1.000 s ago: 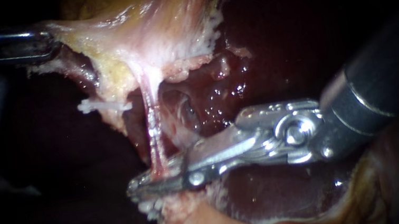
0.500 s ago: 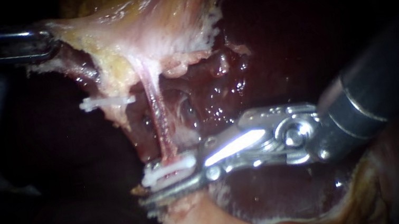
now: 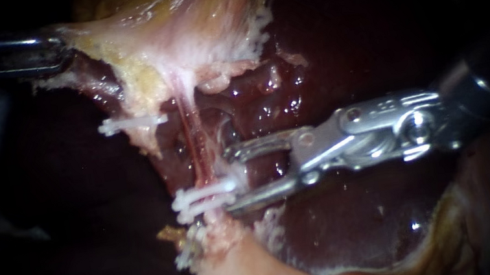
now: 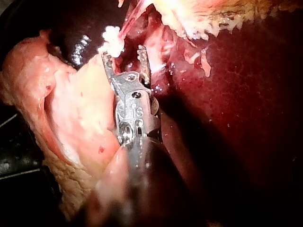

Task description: Going back second clip right tube

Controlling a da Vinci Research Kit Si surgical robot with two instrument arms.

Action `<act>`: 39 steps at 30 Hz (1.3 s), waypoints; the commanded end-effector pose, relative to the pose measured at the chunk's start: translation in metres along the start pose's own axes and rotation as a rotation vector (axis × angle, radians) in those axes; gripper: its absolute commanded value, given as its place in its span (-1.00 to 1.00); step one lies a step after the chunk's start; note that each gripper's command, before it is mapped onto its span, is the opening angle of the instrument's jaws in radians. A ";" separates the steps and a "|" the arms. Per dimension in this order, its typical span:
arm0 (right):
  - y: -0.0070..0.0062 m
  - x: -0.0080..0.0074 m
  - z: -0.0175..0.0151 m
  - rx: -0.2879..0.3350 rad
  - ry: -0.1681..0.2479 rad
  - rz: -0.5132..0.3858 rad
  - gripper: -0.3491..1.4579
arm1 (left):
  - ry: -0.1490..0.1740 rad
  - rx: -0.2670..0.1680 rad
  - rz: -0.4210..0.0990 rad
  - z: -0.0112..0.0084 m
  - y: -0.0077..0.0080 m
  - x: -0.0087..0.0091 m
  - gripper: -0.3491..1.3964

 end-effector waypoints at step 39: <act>-0.0003 -0.0004 -0.0074 -0.028 -0.006 -0.117 -0.06 | -0.023 0.005 0.016 0.0063 -0.0007 -0.0034 -1.00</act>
